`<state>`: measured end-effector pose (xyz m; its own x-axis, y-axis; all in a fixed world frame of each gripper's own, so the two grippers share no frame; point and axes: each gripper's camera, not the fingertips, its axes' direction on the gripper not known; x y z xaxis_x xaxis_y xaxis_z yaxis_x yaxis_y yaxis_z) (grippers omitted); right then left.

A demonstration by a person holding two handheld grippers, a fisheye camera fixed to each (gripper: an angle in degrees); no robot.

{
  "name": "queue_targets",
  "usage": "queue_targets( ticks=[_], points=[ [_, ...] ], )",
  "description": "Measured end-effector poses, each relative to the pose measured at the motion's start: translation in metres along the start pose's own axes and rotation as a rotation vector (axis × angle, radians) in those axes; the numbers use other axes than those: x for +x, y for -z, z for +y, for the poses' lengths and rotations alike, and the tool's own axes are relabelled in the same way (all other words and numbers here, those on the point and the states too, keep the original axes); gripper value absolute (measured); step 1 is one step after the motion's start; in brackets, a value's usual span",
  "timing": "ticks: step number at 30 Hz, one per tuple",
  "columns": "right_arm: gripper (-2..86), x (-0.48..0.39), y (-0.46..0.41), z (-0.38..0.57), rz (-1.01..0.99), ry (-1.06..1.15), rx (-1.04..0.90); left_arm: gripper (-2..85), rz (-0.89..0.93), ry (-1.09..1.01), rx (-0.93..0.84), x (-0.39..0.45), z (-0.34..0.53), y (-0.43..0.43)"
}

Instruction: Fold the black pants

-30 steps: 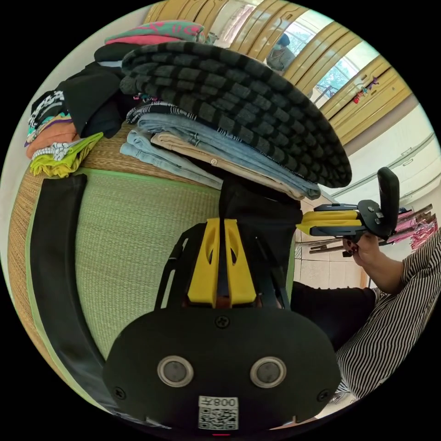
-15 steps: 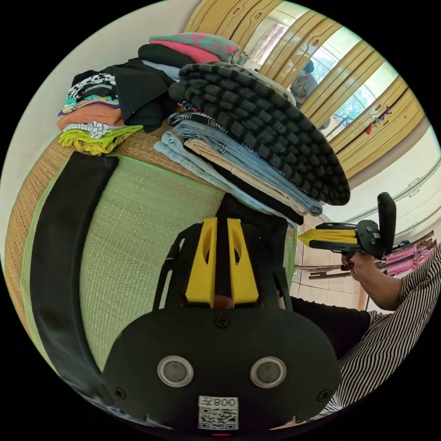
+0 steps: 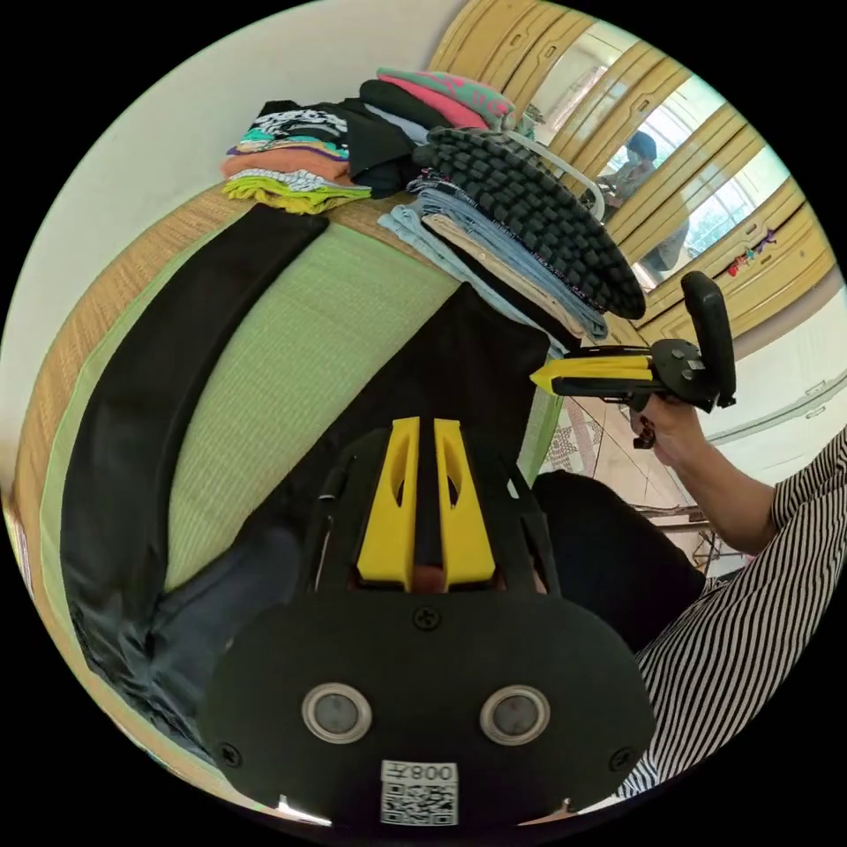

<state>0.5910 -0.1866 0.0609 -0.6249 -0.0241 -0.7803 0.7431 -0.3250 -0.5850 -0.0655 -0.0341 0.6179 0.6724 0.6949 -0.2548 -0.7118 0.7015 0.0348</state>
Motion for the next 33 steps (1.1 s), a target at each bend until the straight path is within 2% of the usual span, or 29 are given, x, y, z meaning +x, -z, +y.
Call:
queue_targets(
  ticks=[5, 8, 12, 16, 20, 28, 31, 33],
  points=[
    [0.1, -0.074, -0.044, -0.041, -0.106, 0.216, -0.122, 2.5, -0.094, 0.350, -0.057, -0.048, 0.117, 0.055],
    [0.1, -0.111, -0.083, -0.062, -0.062, 0.320, -0.279, 1.8, -0.075, 0.456, -0.125, -0.070, 0.159, 0.066],
    [0.1, -0.140, -0.096, -0.089, -0.016, 0.373, -0.342, 0.9, -0.019, 0.538, -0.042, -0.083, 0.190, 0.109],
    [0.1, -0.164, -0.097, -0.108, 0.014, 0.401, -0.335, 1.0, 0.006, 0.580, 0.063, -0.092, 0.236, 0.174],
    [0.1, -0.205, -0.100, -0.133, -0.007, 0.451, -0.311, 1.5, -0.095, 0.723, 0.147, -0.112, 0.306, 0.246],
    [0.1, -0.323, -0.128, -0.208, -0.096, 0.657, -0.278, 1.2, -0.274, 1.046, 0.160, -0.175, 0.422, 0.347],
    [0.1, -0.372, -0.150, -0.235, -0.113, 0.742, -0.289, 0.8, -0.248, 1.103, 0.066, -0.194, 0.445, 0.359],
    [0.2, -0.406, -0.180, -0.249, -0.093, 0.800, -0.347, 0.7, -0.228, 1.089, 0.122, -0.196, 0.454, 0.376]
  ],
)
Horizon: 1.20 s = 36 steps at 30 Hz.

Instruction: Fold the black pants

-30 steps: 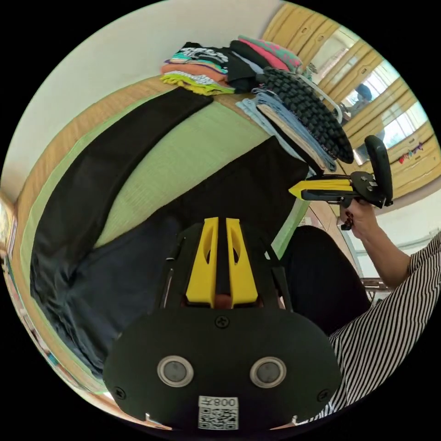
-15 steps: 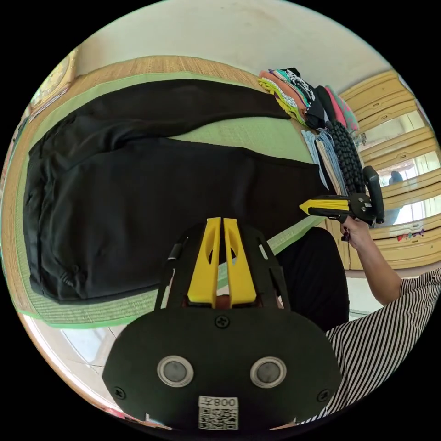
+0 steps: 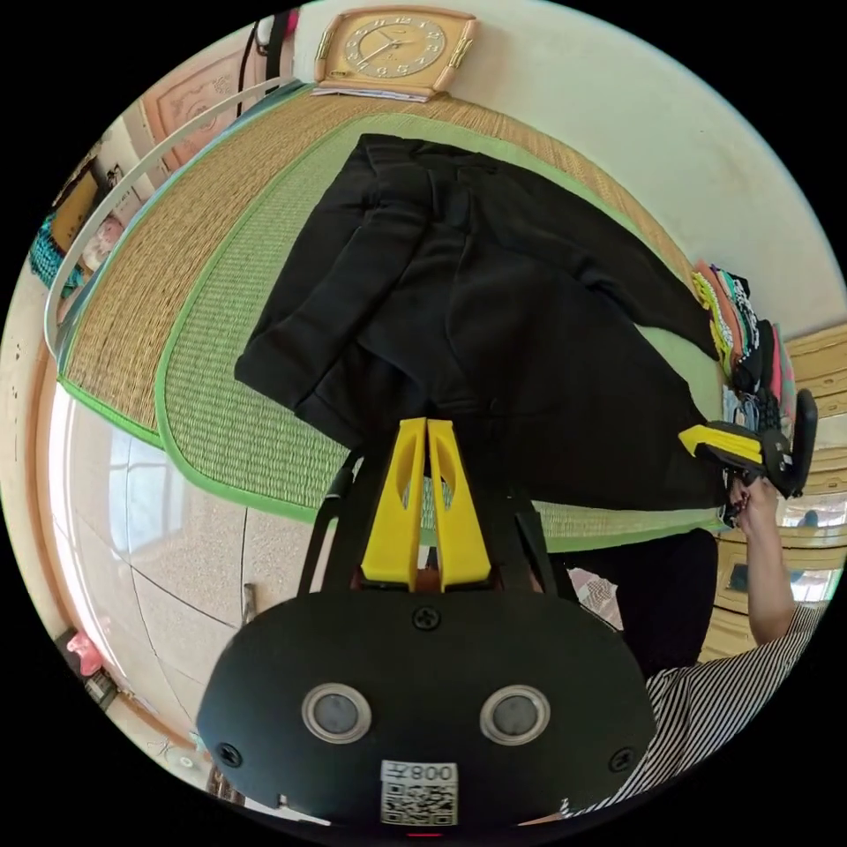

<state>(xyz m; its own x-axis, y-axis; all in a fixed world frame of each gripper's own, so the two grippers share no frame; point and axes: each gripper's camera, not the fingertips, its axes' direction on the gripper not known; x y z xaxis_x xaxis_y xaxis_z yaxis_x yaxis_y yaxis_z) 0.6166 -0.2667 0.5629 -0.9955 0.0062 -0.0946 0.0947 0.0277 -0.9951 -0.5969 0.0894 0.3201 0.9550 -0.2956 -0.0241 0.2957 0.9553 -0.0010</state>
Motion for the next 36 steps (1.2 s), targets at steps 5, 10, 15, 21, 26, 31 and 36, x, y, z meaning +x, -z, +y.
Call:
queue_targets(
  ticks=[5, 10, 15, 21, 26, 31, 36],
  points=[
    [0.2, -0.013, -0.021, -0.050, 0.014, 0.110, -0.081, 1.1, 0.107, -0.026, 0.172, -0.019, -0.012, 0.066],
    [0.6, 0.016, 0.010, -0.106, 0.020, 0.112, 0.057, 5.1, 0.181, -0.153, 0.285, -0.027, -0.072, 0.113],
    [3.4, 0.082, 0.038, -0.202, 0.046, 0.051, 0.181, 8.6, 0.148, -0.253, 0.242, -0.026, -0.166, 0.132],
    [8.3, 0.146, 0.048, -0.293, 0.066, 0.015, 0.209, 10.2, 0.035, -0.323, 0.136, -0.020, -0.264, 0.155],
    [9.5, 0.169, 0.039, -0.347, 0.152, 0.051, 0.139, 10.7, -0.135, -0.417, 0.017, -0.001, -0.320, 0.164],
    [9.8, 0.176, 0.021, -0.382, 0.211, 0.094, 0.060, 10.4, -0.225, -0.554, -0.057, 0.027, -0.345, 0.168],
    [9.7, 0.180, 0.012, -0.408, 0.201, 0.112, 0.016, 9.7, -0.226, -0.566, -0.126, 0.044, -0.362, 0.169]
  ],
)
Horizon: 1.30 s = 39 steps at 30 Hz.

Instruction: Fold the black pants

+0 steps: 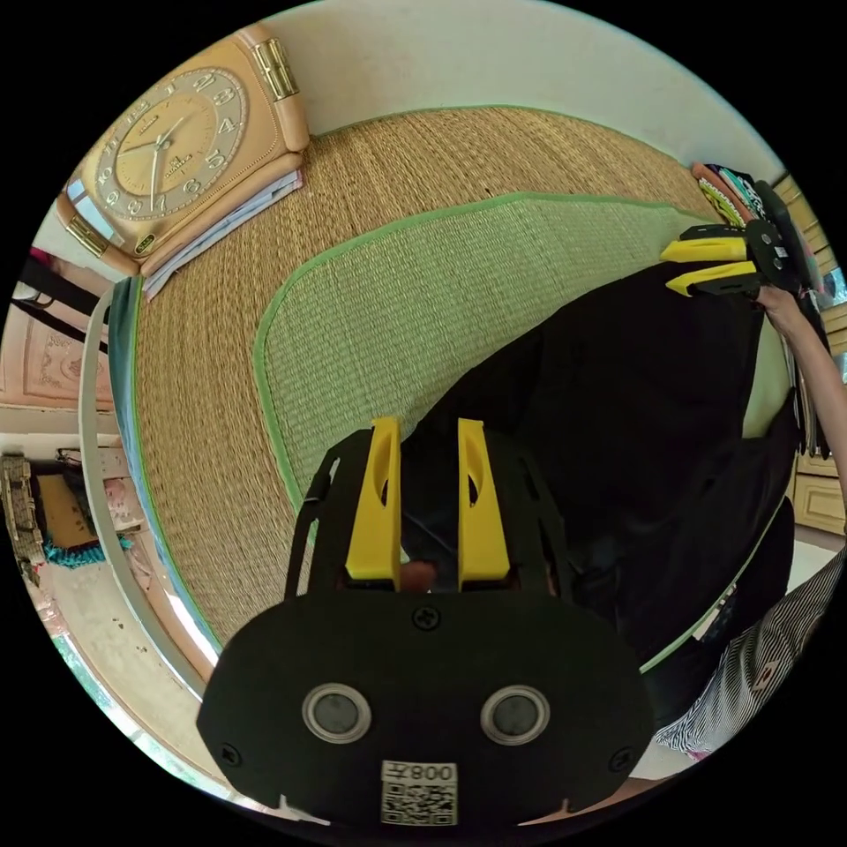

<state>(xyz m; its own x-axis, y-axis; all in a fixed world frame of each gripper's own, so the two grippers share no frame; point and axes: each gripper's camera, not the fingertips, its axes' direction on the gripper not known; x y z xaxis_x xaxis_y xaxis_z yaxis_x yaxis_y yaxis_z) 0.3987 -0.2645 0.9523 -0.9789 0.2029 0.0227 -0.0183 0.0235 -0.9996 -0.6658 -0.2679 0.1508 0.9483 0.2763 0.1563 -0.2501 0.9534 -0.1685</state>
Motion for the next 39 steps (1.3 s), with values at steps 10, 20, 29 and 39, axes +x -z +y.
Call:
queue_targets(
  ticks=[10, 20, 29, 39],
  points=[
    [8.8, -0.008, -0.001, -0.036, 0.026, 0.043, -0.066, 7.8, -0.003, -0.067, -0.007, 0.022, -0.026, 0.036],
    [6.5, -0.017, 0.001, -0.049, 0.019, 0.020, -0.074, 5.6, 0.015, -0.074, -0.027, 0.046, -0.038, 0.063],
    [2.4, -0.024, 0.006, -0.040, -0.019, -0.069, -0.052, 2.0, -0.085, -0.027, -0.002, 0.087, -0.028, 0.088],
    [1.5, -0.046, 0.034, -0.010, -0.011, -0.153, 0.003, 1.6, -0.149, -0.035, 0.040, 0.129, 0.000, 0.132]
  ],
)
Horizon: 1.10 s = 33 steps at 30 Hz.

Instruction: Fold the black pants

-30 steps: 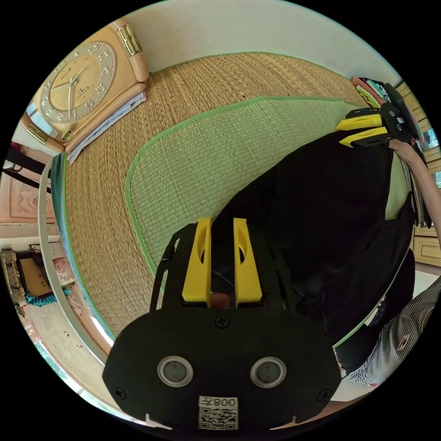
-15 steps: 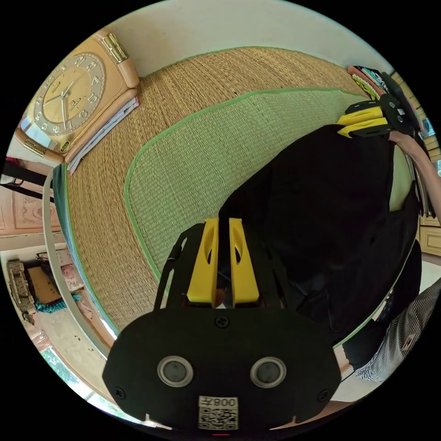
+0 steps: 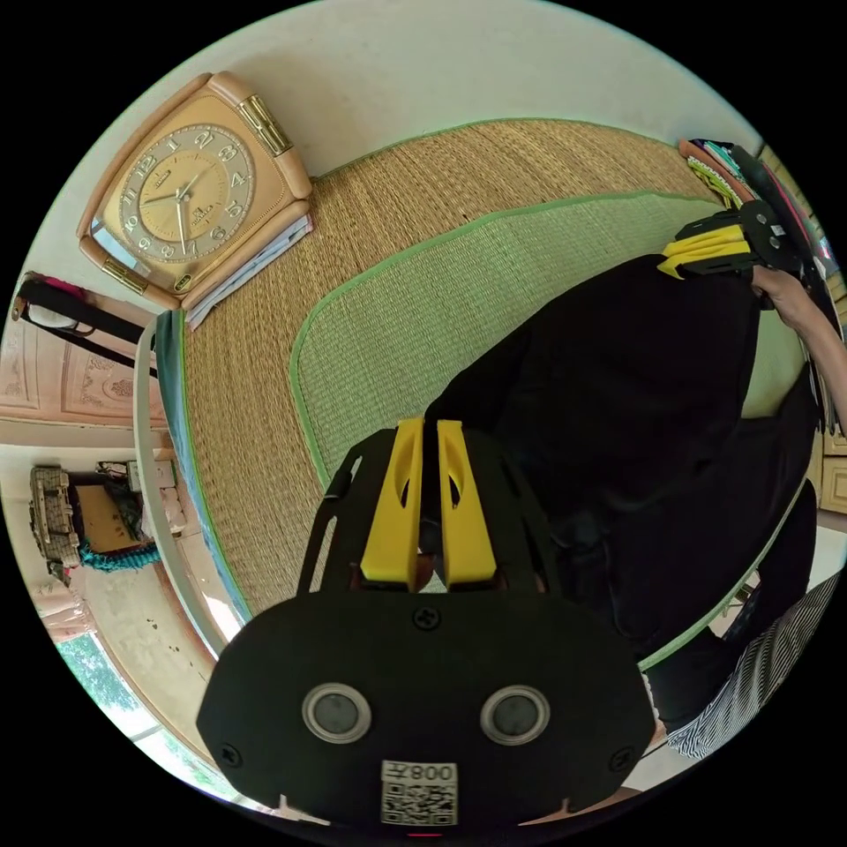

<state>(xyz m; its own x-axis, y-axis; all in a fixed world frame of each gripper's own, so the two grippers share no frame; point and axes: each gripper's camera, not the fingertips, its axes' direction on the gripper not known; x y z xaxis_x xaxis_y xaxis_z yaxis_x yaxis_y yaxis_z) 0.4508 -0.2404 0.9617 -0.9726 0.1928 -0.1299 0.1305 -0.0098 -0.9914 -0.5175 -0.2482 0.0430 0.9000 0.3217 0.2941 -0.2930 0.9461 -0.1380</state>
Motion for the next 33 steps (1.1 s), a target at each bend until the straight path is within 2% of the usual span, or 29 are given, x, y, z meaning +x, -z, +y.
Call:
queue_targets(
  ticks=[7, 18, 26, 33],
  points=[
    [1.5, -0.026, 0.034, 0.040, 0.025, -0.007, 0.043, 1.5, -0.015, 0.025, 0.080, 0.030, 0.039, 0.045],
    [1.4, -0.102, 0.089, 0.156, 0.039, 0.060, 0.149, 1.6, 0.009, -0.006, 0.200, 0.097, 0.142, 0.102],
    [1.4, -0.168, 0.081, 0.234, -0.035, 0.131, 0.130, 1.4, 0.033, -0.037, 0.059, 0.149, 0.218, 0.079],
    [1.4, -0.224, 0.041, 0.285, -0.071, 0.198, 0.028, 1.2, 0.064, -0.020, -0.066, 0.172, 0.254, 0.041]
  ],
)
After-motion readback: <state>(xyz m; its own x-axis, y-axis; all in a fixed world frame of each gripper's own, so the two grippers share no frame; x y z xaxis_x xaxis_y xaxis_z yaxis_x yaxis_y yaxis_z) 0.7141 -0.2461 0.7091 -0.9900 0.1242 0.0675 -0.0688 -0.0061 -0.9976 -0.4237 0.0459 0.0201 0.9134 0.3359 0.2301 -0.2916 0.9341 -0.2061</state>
